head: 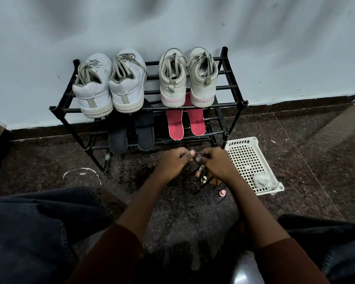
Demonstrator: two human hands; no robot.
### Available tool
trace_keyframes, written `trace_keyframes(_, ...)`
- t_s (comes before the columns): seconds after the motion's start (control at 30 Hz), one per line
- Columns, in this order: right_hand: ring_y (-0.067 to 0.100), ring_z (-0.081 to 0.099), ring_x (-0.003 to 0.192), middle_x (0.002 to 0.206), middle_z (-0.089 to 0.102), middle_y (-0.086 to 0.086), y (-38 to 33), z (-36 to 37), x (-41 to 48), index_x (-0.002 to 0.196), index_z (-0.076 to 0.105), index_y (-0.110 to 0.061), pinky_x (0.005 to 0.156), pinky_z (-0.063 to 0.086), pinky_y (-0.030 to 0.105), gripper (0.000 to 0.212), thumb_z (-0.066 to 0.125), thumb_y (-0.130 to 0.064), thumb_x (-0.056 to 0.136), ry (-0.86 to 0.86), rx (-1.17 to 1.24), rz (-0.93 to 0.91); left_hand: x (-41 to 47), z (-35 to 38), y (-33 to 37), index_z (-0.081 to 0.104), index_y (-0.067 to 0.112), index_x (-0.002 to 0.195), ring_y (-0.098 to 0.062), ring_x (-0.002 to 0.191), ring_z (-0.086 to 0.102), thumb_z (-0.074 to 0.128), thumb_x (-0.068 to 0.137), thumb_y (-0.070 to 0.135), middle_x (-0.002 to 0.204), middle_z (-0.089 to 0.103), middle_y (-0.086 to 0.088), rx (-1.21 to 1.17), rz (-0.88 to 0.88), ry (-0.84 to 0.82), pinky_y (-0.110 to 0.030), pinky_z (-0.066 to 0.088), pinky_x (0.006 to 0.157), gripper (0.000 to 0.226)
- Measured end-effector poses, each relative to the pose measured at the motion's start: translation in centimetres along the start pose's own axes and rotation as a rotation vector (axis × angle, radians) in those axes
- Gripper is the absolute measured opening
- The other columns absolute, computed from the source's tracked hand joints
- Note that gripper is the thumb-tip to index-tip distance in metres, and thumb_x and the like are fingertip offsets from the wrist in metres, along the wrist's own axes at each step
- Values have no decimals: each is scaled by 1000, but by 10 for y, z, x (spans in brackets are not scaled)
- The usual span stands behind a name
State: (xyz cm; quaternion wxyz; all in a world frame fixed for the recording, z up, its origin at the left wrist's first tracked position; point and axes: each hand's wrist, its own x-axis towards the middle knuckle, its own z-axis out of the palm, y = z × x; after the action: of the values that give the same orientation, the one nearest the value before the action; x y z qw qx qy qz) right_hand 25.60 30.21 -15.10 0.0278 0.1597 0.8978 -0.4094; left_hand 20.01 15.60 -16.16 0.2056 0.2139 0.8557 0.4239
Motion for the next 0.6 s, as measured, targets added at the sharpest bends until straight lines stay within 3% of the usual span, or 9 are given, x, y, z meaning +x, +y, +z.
trace_keyframes(0.1,30,60,85,86,65,19,9,7,3,87,66,-6,67,41,27,14,57,-17,88,23,-207,26,-2,-1,2,60,20,77,-8,55,46,45,96,42,64,54,4,2,-10,9,-24,30,55,33)
trace_keyframes(0.17,34,61,93,96,65,24,21,10,5,97,65,-3,76,46,33,20,55,-18,89,24,-251,85,-1,-5,0,57,26,71,-19,59,49,46,96,44,67,56,-6,-17,-1,29,-27,32,59,32)
trace_keyframes(0.3,36,62,90,94,65,25,40,11,3,92,65,-1,69,42,30,23,55,-21,88,-4,-264,185,1,-12,-1,57,31,73,-32,73,57,48,96,37,79,62,-19,-80,10,98,-31,35,66,26)
trace_keyframes(0.37,26,62,86,91,67,18,40,9,3,91,68,-2,64,35,22,19,59,-19,87,5,-174,185,1,-13,-2,58,30,75,-34,76,58,48,97,36,83,63,-21,-71,19,106,-31,36,66,25)
trace_keyframes(0.43,15,58,91,98,67,8,28,5,2,103,69,-6,71,35,16,20,62,-17,87,-1,23,127,2,-11,-2,60,28,79,-31,81,61,48,96,37,86,66,-14,-56,21,88,-33,41,69,23)
trace_keyframes(0.5,11,59,99,106,67,1,11,2,0,111,67,-11,83,39,19,26,63,-17,87,-27,219,43,2,-8,-1,62,24,86,-20,84,62,48,96,39,89,67,0,-33,11,61,-34,44,76,23)
trace_keyframes(0.6,11,61,81,86,70,3,-6,5,-2,92,71,-9,74,44,23,12,63,-14,86,-15,267,-35,3,-5,1,62,21,87,-10,77,57,48,96,40,76,59,12,-29,-4,52,-28,40,67,24)
